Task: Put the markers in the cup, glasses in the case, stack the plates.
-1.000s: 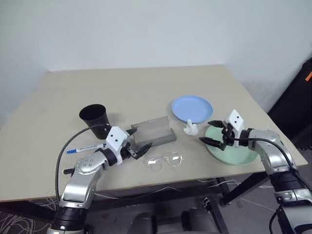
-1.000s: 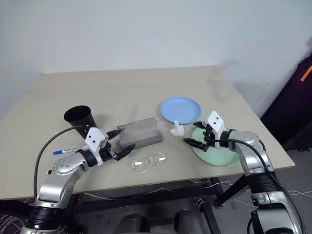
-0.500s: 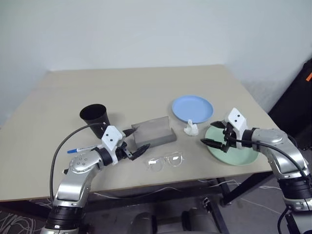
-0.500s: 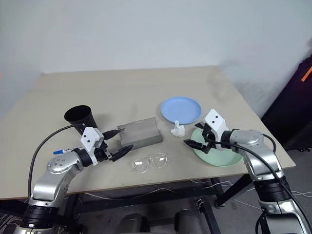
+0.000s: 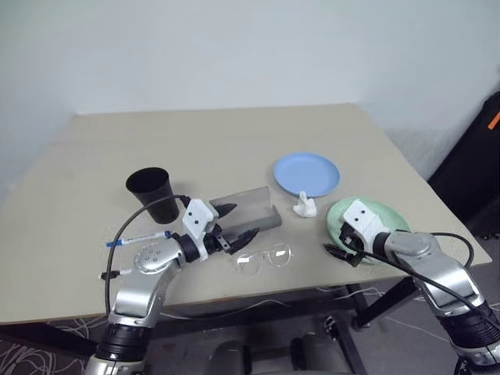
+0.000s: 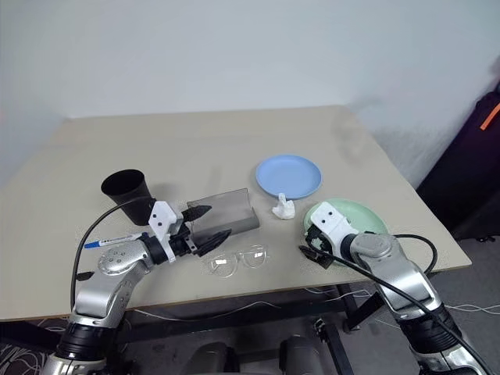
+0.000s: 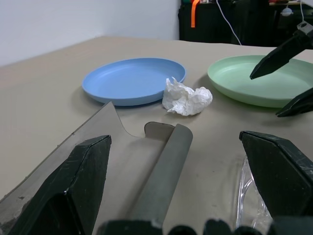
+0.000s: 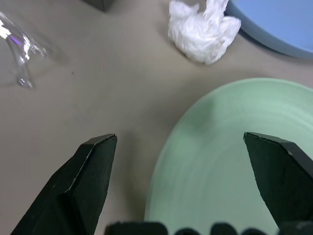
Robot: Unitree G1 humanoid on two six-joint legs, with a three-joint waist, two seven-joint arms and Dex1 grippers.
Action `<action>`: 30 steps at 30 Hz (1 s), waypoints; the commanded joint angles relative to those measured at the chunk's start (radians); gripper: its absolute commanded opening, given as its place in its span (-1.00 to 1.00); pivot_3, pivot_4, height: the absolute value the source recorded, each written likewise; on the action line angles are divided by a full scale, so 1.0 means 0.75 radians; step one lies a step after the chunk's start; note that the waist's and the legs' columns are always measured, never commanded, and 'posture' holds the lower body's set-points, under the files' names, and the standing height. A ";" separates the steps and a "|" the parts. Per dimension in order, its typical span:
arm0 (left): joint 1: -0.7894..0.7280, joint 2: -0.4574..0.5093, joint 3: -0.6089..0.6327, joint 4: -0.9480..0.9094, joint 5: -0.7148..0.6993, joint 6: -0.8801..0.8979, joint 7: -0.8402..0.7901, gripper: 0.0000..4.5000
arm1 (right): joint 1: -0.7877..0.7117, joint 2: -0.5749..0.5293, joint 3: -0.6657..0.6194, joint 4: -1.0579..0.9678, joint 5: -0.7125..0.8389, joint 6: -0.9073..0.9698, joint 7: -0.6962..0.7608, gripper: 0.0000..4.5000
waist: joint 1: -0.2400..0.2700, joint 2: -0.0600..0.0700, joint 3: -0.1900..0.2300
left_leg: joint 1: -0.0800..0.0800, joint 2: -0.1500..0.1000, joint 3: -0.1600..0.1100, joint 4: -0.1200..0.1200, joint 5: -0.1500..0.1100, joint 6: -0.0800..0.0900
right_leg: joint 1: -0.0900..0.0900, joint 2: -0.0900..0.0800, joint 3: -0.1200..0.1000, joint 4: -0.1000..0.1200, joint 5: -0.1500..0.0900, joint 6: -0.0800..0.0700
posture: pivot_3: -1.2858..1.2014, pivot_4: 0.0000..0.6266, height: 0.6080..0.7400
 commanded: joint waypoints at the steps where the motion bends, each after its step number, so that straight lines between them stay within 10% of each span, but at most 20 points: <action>1: -0.018 -0.004 -0.008 -0.055 0.003 -0.008 0.013 0.99 | -0.016 -0.040 0.062 -0.039 -0.109 -0.039 -0.057 1.00 | 0.000 0.000 0.000 | 0.000 0.000 0.000 0.000 0.000 0.000 | 0.000 0.000 0.000 0.000 0.000 0.000 | 0.03 -1.00 1.00; 9: -0.023 -0.010 -0.038 -0.051 0.003 -0.007 0.017 0.99 | -0.014 -0.074 0.140 -0.049 -0.273 -0.035 -0.118 1.00 | 0.000 -0.001 0.000 | -0.001 0.000 -0.005 0.000 0.000 0.000 | 0.000 0.000 0.000 -0.001 0.000 0.000 | 0.03 -1.00 1.00; 23: -0.040 -0.012 -0.054 -0.040 0.004 -0.012 0.019 1.00 | -0.026 -0.025 0.153 0.005 -0.362 -0.047 -0.120 -0.94 | 0.000 -0.001 0.000 | -0.001 -0.001 -0.006 0.000 0.000 0.000 | 0.000 0.000 0.000 -0.001 0.000 0.000 | 0.03 -1.00 1.00; 30: -0.032 -0.016 -0.062 -0.053 -0.004 -0.012 0.014 1.00 | -0.039 -0.007 0.158 0.040 -0.407 -0.070 -0.130 -0.97 | 0.000 -0.001 0.000 | -0.001 -0.001 -0.007 0.000 0.000 0.000 | 0.000 0.000 -0.001 -0.001 0.000 0.000 | 0.03 -1.00 1.00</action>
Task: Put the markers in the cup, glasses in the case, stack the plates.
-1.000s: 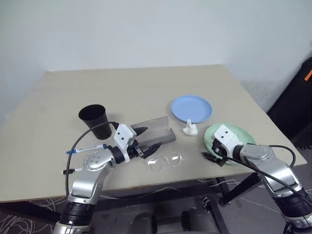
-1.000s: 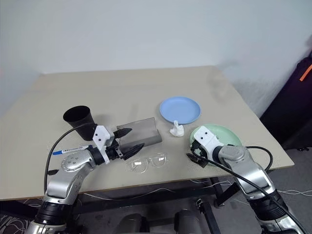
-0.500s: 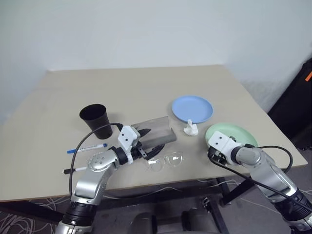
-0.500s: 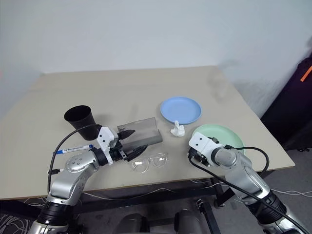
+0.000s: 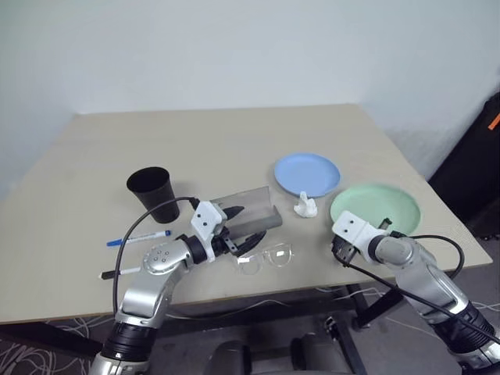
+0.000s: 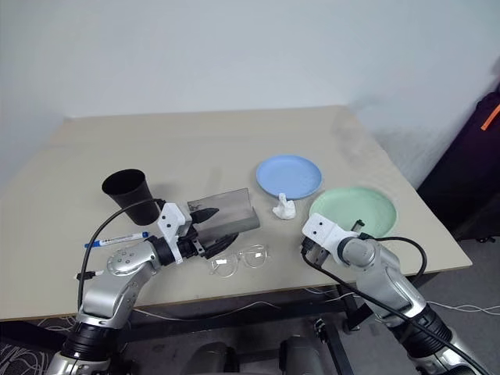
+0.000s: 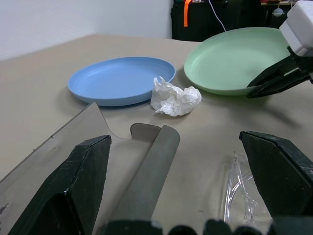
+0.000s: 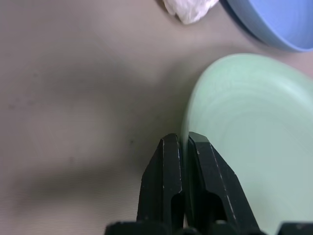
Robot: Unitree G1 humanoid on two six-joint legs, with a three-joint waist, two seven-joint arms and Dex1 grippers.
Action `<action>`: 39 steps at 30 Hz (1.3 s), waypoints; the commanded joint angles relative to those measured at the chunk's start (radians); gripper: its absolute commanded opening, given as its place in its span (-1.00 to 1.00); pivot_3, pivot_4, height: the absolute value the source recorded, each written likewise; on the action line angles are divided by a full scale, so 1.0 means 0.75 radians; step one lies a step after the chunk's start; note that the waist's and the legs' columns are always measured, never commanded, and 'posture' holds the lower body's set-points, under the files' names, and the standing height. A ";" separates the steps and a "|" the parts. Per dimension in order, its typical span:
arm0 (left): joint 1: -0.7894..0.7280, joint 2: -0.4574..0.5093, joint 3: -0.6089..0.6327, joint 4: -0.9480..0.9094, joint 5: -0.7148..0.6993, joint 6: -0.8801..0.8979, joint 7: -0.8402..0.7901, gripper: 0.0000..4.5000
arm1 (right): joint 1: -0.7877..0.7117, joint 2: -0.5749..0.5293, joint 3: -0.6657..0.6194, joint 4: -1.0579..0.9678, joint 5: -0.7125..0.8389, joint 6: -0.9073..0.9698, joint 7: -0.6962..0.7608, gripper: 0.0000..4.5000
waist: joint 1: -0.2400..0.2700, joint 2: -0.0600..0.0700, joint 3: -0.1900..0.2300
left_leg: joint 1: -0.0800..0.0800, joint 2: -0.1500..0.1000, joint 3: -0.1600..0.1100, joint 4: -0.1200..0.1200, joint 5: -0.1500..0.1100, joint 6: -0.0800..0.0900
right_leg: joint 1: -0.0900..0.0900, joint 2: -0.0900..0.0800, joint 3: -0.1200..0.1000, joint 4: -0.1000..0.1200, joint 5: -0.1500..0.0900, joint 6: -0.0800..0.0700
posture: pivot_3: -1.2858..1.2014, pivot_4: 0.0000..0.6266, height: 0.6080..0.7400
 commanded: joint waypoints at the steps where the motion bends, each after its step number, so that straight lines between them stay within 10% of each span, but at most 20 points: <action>1: -0.024 -0.005 0.007 -0.053 -0.005 -0.015 0.001 1.00 | -0.036 0.007 -0.021 -0.001 -0.049 -0.017 -0.034 -0.97 | 0.000 0.000 0.000 | 0.000 0.000 0.000 0.000 0.000 0.000 | 0.000 0.000 0.000 0.000 0.000 0.000 | 0.03 -1.00 1.00; 17: -0.060 -0.021 -0.012 -0.024 0.005 -0.027 -0.005 1.00 | -0.294 0.024 -0.097 0.365 -0.080 -0.433 -0.081 -0.97 | 0.000 0.000 0.000 | 0.000 0.000 0.000 0.000 0.000 0.001 | 0.000 0.001 0.000 0.000 0.000 0.000 | 0.03 -1.00 1.00; 35: -0.083 -0.036 0.000 -0.013 0.015 -0.038 0.014 1.00 | -0.933 0.362 -0.080 1.677 0.003 -1.384 0.170 -0.97 | -0.002 0.001 0.000 | 0.000 0.000 0.009 -0.001 0.004 0.007 | 0.000 0.004 0.004 0.001 0.001 0.002 | 0.03 -1.00 1.00; 39: -0.070 -0.032 0.004 -0.034 0.013 -0.028 0.025 1.00 | -1.000 0.389 -0.131 1.802 0.038 -1.453 0.191 -0.53 | -0.003 0.001 0.000 | 0.001 0.000 0.010 -0.001 0.004 0.007 | 0.000 0.004 0.005 0.002 0.002 0.002 | 0.03 -1.00 1.00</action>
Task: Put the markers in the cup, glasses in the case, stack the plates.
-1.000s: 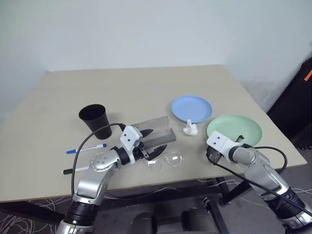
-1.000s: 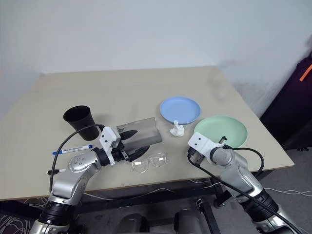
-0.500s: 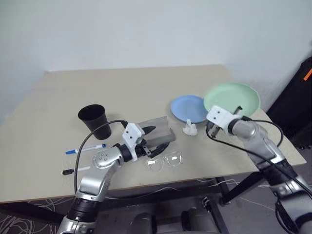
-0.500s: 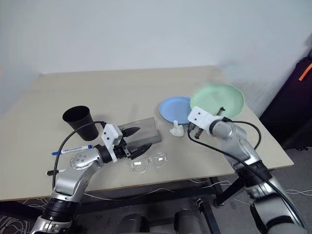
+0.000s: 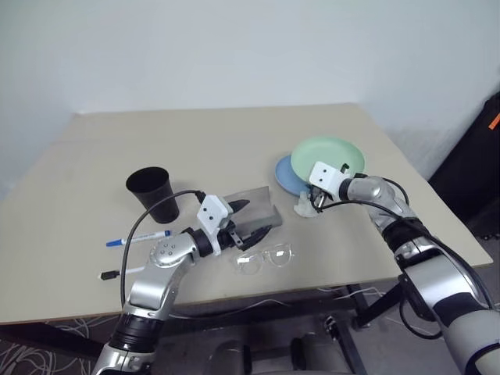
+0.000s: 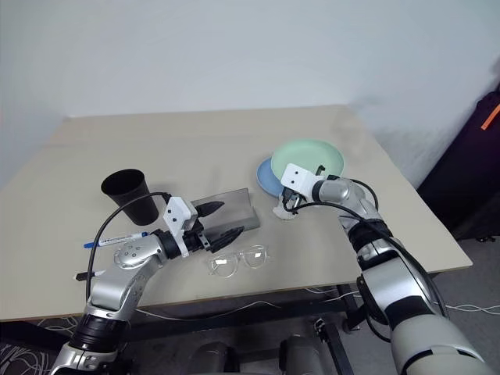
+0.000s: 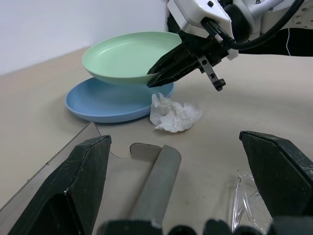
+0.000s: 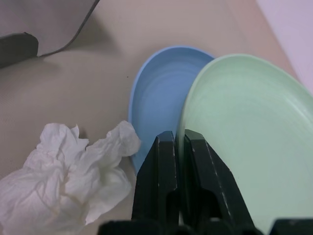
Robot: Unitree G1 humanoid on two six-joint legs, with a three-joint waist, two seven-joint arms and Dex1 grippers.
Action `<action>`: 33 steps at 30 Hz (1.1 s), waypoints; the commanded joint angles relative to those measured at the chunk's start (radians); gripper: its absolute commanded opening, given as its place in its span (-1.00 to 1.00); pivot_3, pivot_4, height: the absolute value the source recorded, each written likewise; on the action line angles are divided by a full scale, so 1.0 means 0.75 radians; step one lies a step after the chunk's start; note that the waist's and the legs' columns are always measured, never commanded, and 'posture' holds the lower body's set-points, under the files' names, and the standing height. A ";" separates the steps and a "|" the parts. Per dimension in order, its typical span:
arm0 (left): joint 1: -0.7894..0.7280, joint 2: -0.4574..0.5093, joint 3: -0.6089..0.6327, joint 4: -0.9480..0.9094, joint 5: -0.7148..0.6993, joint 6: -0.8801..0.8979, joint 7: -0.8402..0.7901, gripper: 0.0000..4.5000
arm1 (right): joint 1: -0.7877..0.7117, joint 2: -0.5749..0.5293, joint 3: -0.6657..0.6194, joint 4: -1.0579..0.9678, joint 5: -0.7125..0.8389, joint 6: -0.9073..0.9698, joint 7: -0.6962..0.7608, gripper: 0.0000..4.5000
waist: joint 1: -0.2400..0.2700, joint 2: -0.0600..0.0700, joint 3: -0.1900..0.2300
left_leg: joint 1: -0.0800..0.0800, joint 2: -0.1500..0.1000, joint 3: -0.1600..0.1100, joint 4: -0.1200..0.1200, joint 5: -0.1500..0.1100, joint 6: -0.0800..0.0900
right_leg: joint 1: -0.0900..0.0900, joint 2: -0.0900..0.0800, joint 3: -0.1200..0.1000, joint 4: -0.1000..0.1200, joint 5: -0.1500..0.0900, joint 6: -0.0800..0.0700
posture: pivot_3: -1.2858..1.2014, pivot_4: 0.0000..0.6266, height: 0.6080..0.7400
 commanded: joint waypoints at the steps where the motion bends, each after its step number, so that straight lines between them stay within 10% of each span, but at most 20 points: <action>1: -0.005 0.003 0.023 -0.065 -0.007 -0.010 0.012 1.00 | -0.087 -0.002 -0.079 0.048 0.041 -0.077 0.018 -0.38 | 0.000 0.000 0.000 | 0.000 0.000 0.000 0.000 0.000 0.000 | 0.000 0.000 0.000 0.000 0.000 0.000 | 0.03 -1.00 1.00; 8: -0.014 0.001 0.016 -0.059 -0.005 -0.005 0.007 1.00 | -0.097 0.003 -0.150 0.035 0.060 -0.128 0.028 0.70 | 0.001 0.001 0.000 | 0.000 0.000 0.000 0.000 0.000 0.000 | 0.000 0.000 0.000 0.000 0.000 0.000 | 0.03 -1.00 1.00; 18: -0.032 0.011 0.026 -0.032 -0.009 -0.012 -0.012 1.00 | 0.151 -0.081 -0.281 -0.601 0.375 0.551 0.473 0.70 | 0.003 0.002 -0.001 | 0.000 0.000 -0.001 0.000 0.000 0.000 | 0.001 0.000 -0.001 0.000 0.001 0.001 | 0.03 -1.00 1.00; 33: -0.070 0.035 0.054 0.016 -0.012 -0.024 -0.032 1.00 | 0.343 -0.047 -0.240 -0.823 0.378 0.965 0.276 0.70 | 0.002 0.003 -0.001 | 0.001 0.001 0.001 0.001 -0.002 -0.004 | 0.000 -0.001 -0.001 0.001 0.001 -0.002 | 0.03 -1.00 1.00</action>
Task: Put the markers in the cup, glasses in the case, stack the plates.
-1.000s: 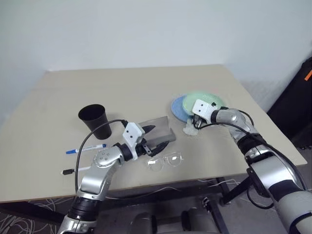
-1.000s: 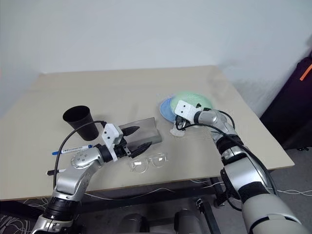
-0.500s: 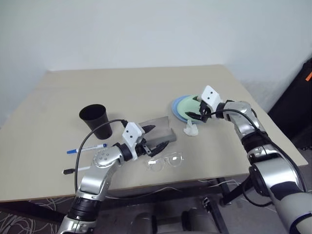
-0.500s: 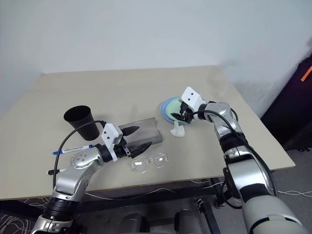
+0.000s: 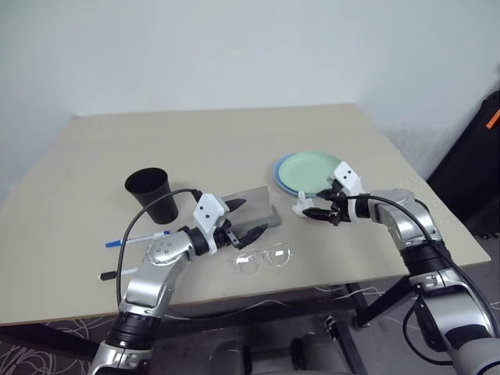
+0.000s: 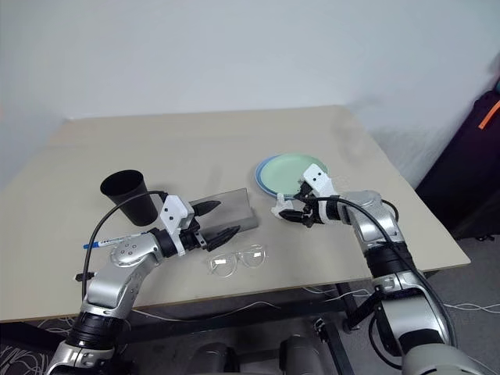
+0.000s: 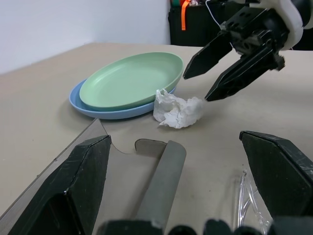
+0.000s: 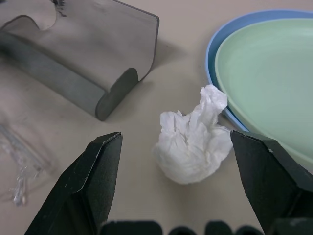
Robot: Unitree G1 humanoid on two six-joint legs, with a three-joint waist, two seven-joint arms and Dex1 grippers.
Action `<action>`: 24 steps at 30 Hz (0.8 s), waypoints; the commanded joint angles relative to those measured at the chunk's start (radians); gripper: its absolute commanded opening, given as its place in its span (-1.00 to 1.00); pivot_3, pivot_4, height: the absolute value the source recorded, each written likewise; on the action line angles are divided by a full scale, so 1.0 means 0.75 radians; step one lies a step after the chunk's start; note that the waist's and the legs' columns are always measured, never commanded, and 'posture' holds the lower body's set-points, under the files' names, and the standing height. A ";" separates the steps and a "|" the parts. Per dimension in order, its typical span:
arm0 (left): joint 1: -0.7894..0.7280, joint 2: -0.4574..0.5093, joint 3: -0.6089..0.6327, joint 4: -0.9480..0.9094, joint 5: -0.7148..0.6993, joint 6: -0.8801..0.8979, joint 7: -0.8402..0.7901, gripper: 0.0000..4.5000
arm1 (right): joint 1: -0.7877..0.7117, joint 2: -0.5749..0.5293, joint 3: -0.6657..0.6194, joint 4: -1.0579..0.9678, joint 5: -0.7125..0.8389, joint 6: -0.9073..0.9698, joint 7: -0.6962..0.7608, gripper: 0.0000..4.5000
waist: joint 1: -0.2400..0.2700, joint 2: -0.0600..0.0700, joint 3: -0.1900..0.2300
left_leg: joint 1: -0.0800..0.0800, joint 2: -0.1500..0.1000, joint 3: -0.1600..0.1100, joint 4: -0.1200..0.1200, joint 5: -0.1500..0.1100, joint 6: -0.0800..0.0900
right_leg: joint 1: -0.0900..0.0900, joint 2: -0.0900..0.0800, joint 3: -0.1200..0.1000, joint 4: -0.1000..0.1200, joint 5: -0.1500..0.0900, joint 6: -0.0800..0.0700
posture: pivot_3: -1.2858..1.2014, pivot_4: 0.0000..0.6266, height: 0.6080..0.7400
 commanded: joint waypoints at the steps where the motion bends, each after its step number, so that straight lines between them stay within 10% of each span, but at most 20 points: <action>1: -0.039 0.009 0.036 -0.022 -0.011 -0.024 -0.004 1.00 | -0.038 0.024 0.011 0.056 -0.039 -0.056 -0.076 0.70 | 0.000 0.000 0.000 | 0.000 0.000 0.000 0.000 0.000 0.000 | 0.000 0.000 0.000 0.000 0.000 0.000 | 0.03 -1.00 1.00; 8: -0.039 0.017 0.039 -0.024 -0.012 -0.025 -0.005 1.00 | -0.082 0.067 0.074 0.238 -0.127 -0.183 -0.153 0.70 | 0.000 0.000 0.000 | -0.001 -0.001 0.001 0.000 0.002 0.003 | 0.000 -0.001 0.001 -0.001 0.000 0.000 | 0.03 -1.00 1.00; 20: -0.022 0.014 0.038 -0.033 -0.010 -0.024 0.005 1.00 | -0.052 0.003 0.054 0.073 -0.085 -0.200 -0.054 -0.91 | 0.000 0.000 0.000 | -0.001 0.000 0.001 0.000 0.002 0.003 | 0.000 0.000 0.001 -0.001 0.000 0.000 | 0.03 -1.00 1.00; 24: -0.020 0.018 0.040 -0.033 -0.012 -0.022 0.001 1.00 | -0.049 -0.026 0.029 -0.089 -0.020 -0.154 0.016 -0.98 | 0.000 0.000 0.000 | -0.001 0.000 0.001 0.000 0.002 0.003 | -0.001 0.000 0.001 -0.001 0.000 0.001 | 0.03 -1.00 1.00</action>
